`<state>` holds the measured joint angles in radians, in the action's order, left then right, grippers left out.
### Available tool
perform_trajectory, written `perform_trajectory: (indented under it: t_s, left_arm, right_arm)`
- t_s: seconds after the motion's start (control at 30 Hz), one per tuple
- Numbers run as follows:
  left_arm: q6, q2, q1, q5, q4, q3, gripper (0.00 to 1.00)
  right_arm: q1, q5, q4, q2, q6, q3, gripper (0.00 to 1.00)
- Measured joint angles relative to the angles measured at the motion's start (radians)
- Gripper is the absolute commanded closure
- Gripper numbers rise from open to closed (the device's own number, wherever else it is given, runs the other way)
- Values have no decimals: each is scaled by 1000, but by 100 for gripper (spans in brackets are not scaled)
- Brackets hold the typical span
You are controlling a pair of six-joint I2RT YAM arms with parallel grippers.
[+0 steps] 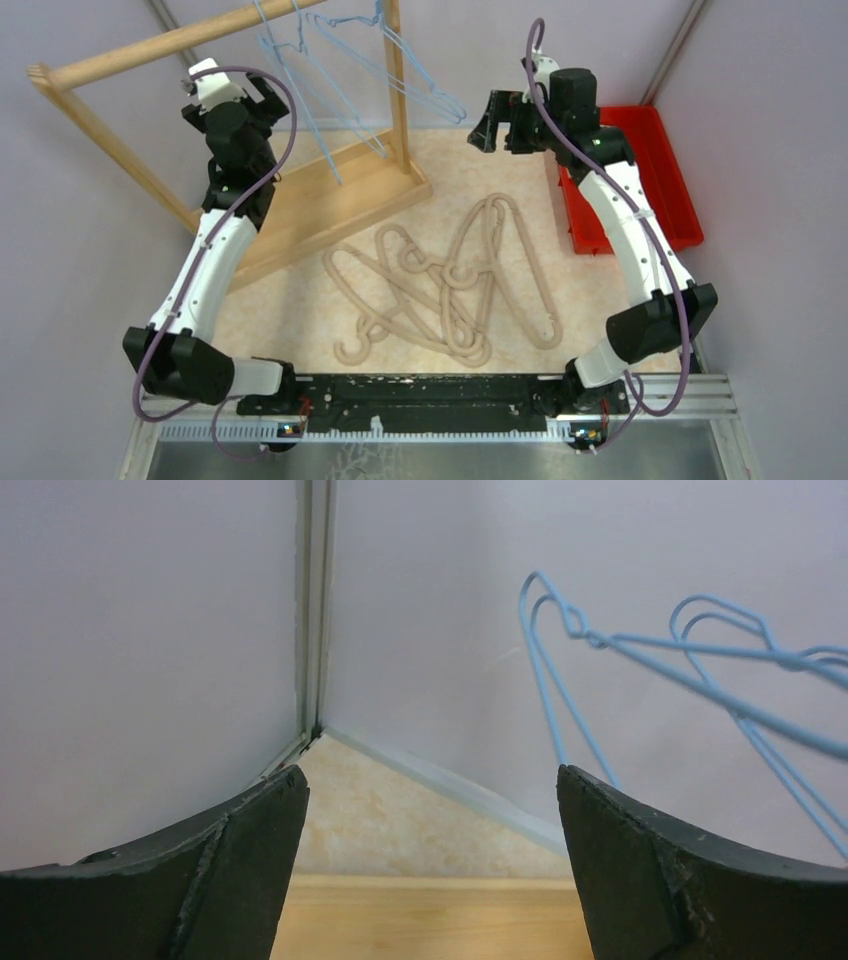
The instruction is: Organize the hangers
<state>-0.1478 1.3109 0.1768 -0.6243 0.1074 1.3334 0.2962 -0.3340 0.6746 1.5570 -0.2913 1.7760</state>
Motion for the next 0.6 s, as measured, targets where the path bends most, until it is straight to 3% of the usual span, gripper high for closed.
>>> perform_trajectory:
  t_s: [0.27, 0.6]
  left_arm:
    - [37, 124, 13, 34, 114, 113, 0]
    - [121, 286, 48, 124, 82, 330, 0]
  right_arm:
    - [0, 39, 4, -43, 4, -57, 5]
    - [0, 50, 8, -55, 3, -110, 5]
